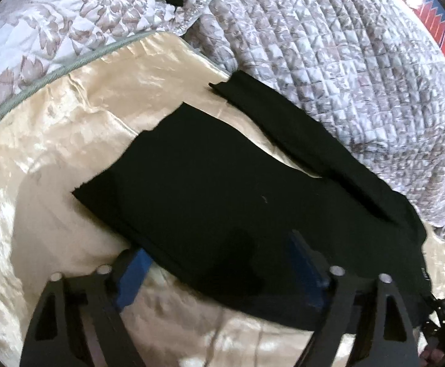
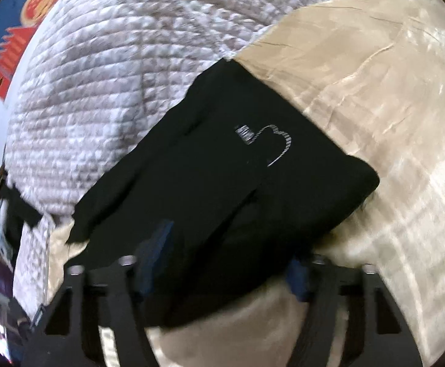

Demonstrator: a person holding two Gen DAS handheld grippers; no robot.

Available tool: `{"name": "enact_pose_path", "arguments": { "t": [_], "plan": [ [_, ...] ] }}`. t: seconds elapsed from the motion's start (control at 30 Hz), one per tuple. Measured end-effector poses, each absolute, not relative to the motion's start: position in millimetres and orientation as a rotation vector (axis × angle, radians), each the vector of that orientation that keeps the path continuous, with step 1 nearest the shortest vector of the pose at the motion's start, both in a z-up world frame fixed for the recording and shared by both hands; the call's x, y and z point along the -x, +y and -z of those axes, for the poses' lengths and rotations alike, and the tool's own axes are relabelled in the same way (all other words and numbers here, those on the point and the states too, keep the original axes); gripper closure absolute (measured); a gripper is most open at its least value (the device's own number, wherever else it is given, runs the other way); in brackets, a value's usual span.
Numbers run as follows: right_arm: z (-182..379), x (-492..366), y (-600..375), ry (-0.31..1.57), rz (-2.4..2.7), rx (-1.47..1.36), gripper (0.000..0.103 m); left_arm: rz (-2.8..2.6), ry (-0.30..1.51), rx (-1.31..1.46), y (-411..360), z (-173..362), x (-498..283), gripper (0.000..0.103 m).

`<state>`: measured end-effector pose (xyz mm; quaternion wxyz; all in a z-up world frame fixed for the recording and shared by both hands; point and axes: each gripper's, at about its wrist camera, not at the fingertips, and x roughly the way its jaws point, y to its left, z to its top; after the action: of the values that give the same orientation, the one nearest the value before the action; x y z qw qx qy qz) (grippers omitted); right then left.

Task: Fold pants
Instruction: 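Lower both grippers onto the black pants' waistband edge and close them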

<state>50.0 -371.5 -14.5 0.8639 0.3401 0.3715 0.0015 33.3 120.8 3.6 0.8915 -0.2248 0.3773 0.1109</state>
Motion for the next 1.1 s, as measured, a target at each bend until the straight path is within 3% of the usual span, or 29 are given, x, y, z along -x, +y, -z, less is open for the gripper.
{"name": "enact_pose_path", "arguments": {
  "t": [0.03,0.13,0.2,0.27,0.4,0.73,0.97,1.1],
  "plan": [
    [15.6,-51.8,-373.9,0.777,0.004,-0.714,0.062,-0.236,0.780,0.465,122.7,-4.0,-33.5,0.028],
    [19.5,-53.8,-380.7,0.775,0.022,-0.742,0.074,-0.272,0.782,0.471,129.1,-3.9,-35.4,0.051],
    [19.9,-53.9,-381.6,0.771,0.028,-0.744,0.080,-0.308,0.785,0.478,135.0,-3.1,-35.6,0.081],
    [20.3,-54.8,-382.2,0.768,0.026,-0.751,0.088,-0.327,0.792,0.500,142.2,-2.1,-36.0,0.097],
    [15.7,-54.1,-381.9,0.759,0.004,-0.752,0.097,-0.310,0.781,0.497,141.0,-10.1,-31.6,0.099],
    [-22.1,-17.1,-389.0,0.736,-0.071,-0.775,0.098,-0.251,0.713,0.467,138.6,-57.0,26.7,0.099],
    [-5.7,31.6,-399.4,0.814,-0.055,-0.806,0.098,-0.249,0.749,0.457,134.8,-45.5,75.5,0.099],
    [12.3,33.3,-402.6,0.880,-0.034,-0.779,0.098,-0.284,0.860,0.415,131.0,-23.3,69.9,0.099]
  ]
}}
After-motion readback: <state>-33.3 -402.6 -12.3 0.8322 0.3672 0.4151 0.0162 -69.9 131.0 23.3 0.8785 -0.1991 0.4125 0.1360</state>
